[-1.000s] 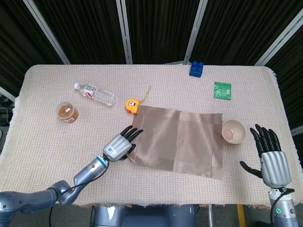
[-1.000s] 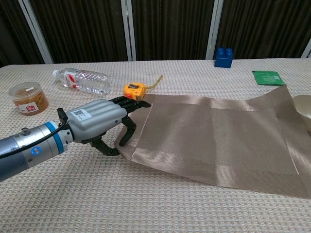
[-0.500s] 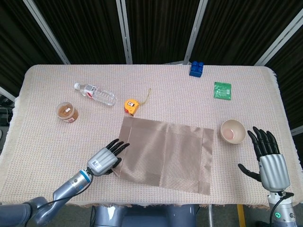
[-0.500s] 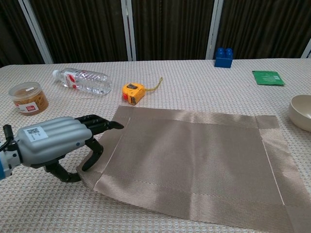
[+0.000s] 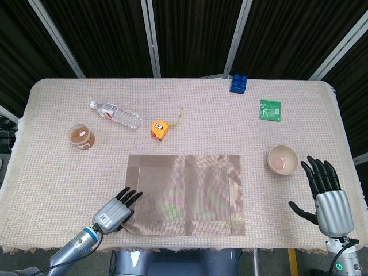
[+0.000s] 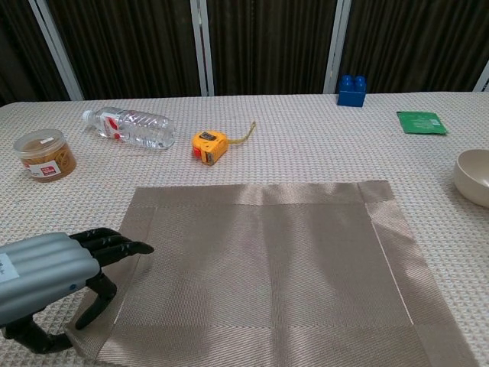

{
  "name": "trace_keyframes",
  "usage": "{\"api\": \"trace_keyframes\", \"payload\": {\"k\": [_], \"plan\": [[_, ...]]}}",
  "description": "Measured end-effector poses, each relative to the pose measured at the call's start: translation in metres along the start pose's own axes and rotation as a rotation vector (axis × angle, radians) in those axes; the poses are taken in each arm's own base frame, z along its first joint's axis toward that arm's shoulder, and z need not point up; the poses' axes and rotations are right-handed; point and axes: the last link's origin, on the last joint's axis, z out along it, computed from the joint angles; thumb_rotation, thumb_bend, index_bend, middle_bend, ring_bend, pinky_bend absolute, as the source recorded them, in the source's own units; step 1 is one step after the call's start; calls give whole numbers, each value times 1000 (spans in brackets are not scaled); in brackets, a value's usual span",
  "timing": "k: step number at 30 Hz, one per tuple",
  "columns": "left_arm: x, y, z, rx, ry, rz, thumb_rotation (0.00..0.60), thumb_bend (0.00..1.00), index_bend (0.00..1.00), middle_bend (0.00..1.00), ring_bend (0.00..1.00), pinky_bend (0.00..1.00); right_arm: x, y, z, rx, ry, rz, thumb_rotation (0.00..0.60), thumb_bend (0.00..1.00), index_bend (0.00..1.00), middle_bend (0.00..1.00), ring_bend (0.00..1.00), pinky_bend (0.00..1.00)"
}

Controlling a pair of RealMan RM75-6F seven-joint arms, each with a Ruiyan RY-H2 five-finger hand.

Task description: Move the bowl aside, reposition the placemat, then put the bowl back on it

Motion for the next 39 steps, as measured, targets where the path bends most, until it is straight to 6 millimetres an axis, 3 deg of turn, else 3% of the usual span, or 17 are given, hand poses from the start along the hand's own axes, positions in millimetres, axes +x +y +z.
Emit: {"api": "trace_keyframes", "payload": {"k": [17, 19, 21, 22, 24, 30, 39], "plan": [[-9, -4, -29, 49, -25, -1, 600, 373, 633, 0, 0, 0, 2, -2, -1, 8, 7, 5, 600, 9, 0, 0, 0, 0], [-10, -4, -31, 54, -24, -1, 600, 372, 572, 0, 0, 0, 2, -2, -1, 8, 7, 7, 600, 8, 0, 0, 0, 0], [-11, -5, -32, 57, -26, 0, 600, 370, 373, 0, 0, 0, 3, -2, -1, 8, 9, 6, 600, 8, 0, 0, 0, 0], [-12, -6, -34, 59, -29, 0, 600, 369, 206, 0, 0, 0, 3, -2, -1, 8, 10, 7, 600, 8, 0, 0, 0, 0], [-12, -7, -36, 65, -35, 1, 600, 369, 14, 0, 0, 0, 3, -1, -1, 6, 10, 6, 600, 9, 0, 0, 0, 0], [-7, -13, -49, 99, -33, -26, 600, 369, 0, 0, 0, 0, 0, 4, 0, -17, -7, -2, 600, 9, 0, 0, 0, 0], [33, -33, -79, 189, 137, -105, 600, 370, 0, 0, 0, 0, -10, 17, 6, -74, -72, -18, 600, 9, 0, 0, 0, 0]]}}
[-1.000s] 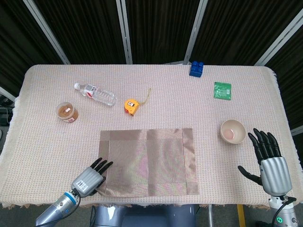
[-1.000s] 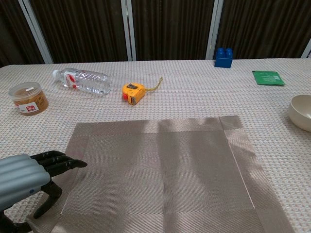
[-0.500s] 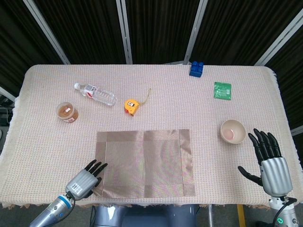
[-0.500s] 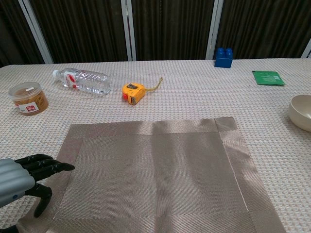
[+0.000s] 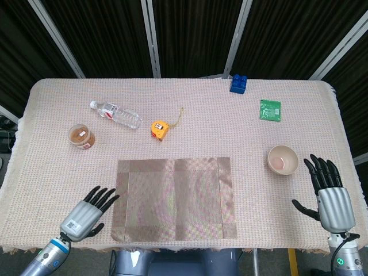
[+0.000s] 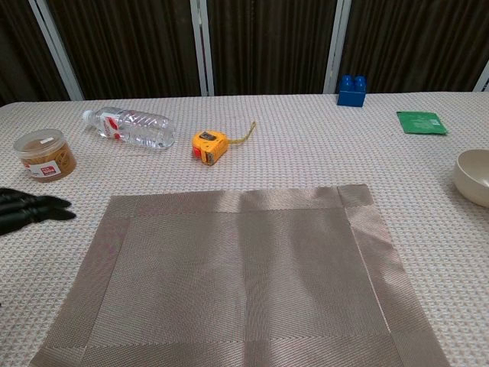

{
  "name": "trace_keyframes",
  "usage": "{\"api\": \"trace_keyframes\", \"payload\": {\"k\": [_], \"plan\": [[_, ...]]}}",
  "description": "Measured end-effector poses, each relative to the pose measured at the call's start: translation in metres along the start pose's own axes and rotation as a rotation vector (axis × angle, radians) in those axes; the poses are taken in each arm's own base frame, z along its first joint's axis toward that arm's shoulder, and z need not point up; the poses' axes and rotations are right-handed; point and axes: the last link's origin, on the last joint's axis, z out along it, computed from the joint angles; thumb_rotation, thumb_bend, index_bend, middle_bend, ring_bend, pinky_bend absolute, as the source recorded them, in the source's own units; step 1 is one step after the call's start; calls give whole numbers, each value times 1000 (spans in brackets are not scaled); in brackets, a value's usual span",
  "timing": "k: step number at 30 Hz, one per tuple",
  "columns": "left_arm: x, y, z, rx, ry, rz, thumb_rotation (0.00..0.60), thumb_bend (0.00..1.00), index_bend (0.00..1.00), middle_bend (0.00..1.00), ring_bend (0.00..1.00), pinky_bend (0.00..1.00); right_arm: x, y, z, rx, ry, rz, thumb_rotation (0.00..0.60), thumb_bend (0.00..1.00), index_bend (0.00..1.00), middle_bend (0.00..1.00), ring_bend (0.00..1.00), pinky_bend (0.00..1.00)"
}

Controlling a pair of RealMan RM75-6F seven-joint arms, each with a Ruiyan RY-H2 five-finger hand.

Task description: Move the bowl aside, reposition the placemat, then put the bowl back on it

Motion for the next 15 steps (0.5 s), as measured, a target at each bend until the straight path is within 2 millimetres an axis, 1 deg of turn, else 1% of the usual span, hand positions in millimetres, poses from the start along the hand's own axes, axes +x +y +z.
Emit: {"api": "trace_keyframes", "payload": {"k": [3, 7, 11, 15], "plan": [[22, -11, -5, 62, 99, -51, 600, 370, 0, 0, 0, 0, -6, 4, 4, -16, -32, -5, 600, 9, 0, 0, 0, 0], [50, -28, -5, 170, 244, -84, 600, 369, 0, 0, 0, 0, -15, 9, 12, -35, -86, 0, 600, 9, 0, 0, 0, 0], [68, -44, -4, 274, 351, -98, 600, 369, 0, 0, 0, 0, -28, 17, 23, -58, -167, 8, 600, 11, 21, 0, 0, 0], [74, -57, -3, 347, 404, -99, 600, 369, 0, 0, 0, 0, -46, 30, 42, -84, -269, -12, 600, 12, 92, 0, 0, 0]]}}
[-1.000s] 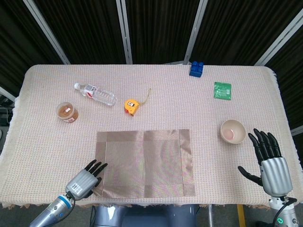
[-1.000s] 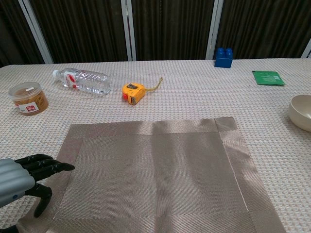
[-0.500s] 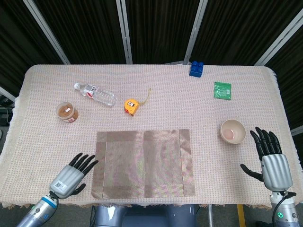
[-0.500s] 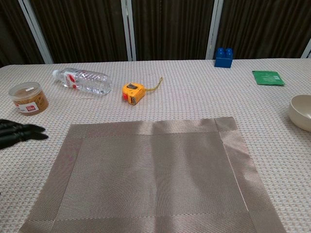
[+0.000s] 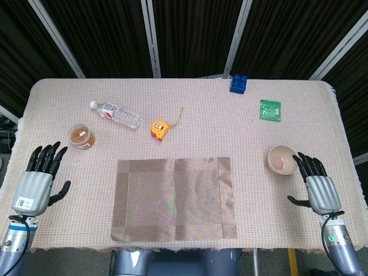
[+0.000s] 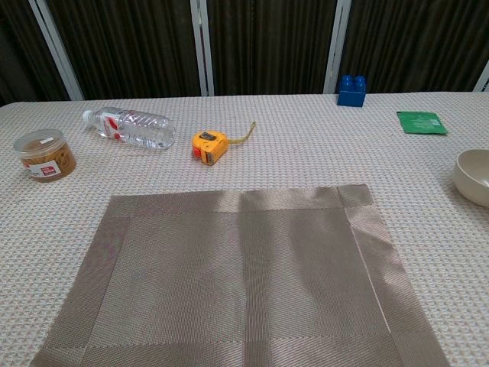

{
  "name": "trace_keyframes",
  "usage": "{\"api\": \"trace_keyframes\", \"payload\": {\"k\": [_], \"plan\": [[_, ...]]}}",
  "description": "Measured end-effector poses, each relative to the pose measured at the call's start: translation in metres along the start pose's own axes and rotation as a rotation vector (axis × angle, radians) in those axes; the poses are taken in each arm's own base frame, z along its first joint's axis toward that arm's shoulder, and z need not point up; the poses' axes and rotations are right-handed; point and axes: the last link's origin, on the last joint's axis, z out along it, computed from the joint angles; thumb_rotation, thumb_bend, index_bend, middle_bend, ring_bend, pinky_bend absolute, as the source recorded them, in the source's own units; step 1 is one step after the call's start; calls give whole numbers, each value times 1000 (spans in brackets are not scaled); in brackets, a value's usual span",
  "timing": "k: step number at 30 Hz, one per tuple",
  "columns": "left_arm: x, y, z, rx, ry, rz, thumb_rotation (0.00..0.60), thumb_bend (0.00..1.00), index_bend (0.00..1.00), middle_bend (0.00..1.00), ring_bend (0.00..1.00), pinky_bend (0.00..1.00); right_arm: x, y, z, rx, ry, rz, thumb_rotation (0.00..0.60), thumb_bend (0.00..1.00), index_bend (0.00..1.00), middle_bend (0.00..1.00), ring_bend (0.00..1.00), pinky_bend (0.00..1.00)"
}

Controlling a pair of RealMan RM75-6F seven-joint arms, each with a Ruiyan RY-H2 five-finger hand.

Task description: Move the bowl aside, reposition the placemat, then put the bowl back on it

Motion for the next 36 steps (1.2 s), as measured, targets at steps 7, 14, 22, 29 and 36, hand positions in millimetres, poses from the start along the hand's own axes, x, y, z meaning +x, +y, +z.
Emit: {"api": "trace_keyframes", "payload": {"k": [7, 14, 22, 29, 36], "plan": [[2, -12, 6, 40, -15, -22, 600, 370, 0, 0, 0, 0, -20, 18, 40, -56, -106, -68, 600, 12, 235, 0, 0, 0], [3, -19, 9, 62, -23, -38, 600, 370, 0, 0, 0, 0, -39, 23, 62, -83, -150, -109, 600, 11, 278, 0, 0, 0], [3, -20, 10, 67, -31, -53, 600, 370, 0, 0, 0, 0, -52, 21, 76, -77, -163, -135, 600, 186, 400, 0, 0, 0], [4, -18, 8, 58, -43, -71, 600, 370, 0, 0, 0, 0, -62, 18, 85, -65, -148, -145, 600, 304, 533, 0, 0, 0], [6, -19, 7, 59, -38, -81, 600, 370, 0, 0, 0, 0, -64, 15, 88, -47, -92, -170, 600, 332, 631, 0, 0, 0]]}}
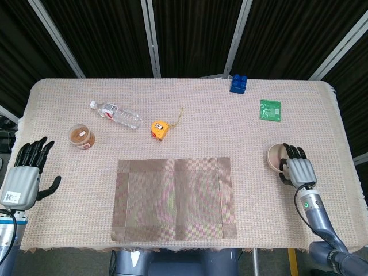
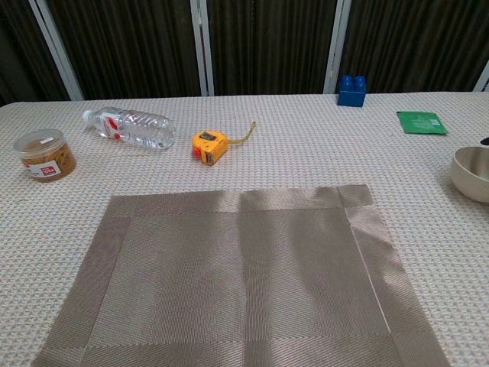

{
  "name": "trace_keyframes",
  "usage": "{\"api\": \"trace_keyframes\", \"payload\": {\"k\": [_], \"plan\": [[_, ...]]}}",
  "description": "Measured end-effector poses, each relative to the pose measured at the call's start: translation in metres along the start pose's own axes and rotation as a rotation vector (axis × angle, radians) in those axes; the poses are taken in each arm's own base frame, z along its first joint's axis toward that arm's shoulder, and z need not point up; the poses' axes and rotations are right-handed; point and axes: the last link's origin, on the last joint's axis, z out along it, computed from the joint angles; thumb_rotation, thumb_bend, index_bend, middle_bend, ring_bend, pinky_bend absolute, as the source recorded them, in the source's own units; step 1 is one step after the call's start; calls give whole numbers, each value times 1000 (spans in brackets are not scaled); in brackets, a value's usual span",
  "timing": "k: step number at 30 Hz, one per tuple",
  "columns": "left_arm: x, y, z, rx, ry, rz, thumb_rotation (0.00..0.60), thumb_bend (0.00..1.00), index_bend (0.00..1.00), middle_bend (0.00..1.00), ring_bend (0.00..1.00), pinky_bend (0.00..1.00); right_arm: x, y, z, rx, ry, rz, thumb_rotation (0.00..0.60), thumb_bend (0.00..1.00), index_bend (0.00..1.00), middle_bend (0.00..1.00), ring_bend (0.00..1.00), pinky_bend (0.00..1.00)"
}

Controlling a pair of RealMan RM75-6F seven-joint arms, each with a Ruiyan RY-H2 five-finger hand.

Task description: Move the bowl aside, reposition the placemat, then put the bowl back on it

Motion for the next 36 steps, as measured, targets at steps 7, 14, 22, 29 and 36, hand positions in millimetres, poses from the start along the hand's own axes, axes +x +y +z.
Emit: {"api": "trace_keyframes", "payload": {"k": [7, 14, 22, 29, 36], "plan": [[-2, 2, 0, -12, -14, -1, 600, 370, 0, 0, 0, 0, 8, -7, -4, 52, 74, 1, 600, 332, 641, 0, 0, 0], [-1, 1, -1, -11, -18, -10, 600, 371, 0, 0, 0, 0, 26, -35, -16, 206, 140, -25, 600, 332, 643, 0, 0, 0], [3, -3, 1, 2, -7, -14, 600, 370, 0, 0, 0, 0, 52, -107, -29, 520, 175, -139, 600, 332, 647, 0, 0, 0], [2, -10, 4, 26, -18, -20, 600, 371, 0, 0, 0, 0, 54, -175, -31, 730, 92, -216, 600, 333, 647, 0, 0, 0], [2, -16, 8, 47, -19, -18, 600, 372, 0, 0, 0, 0, 40, -242, -32, 879, 52, -241, 600, 332, 647, 0, 0, 0]]}}
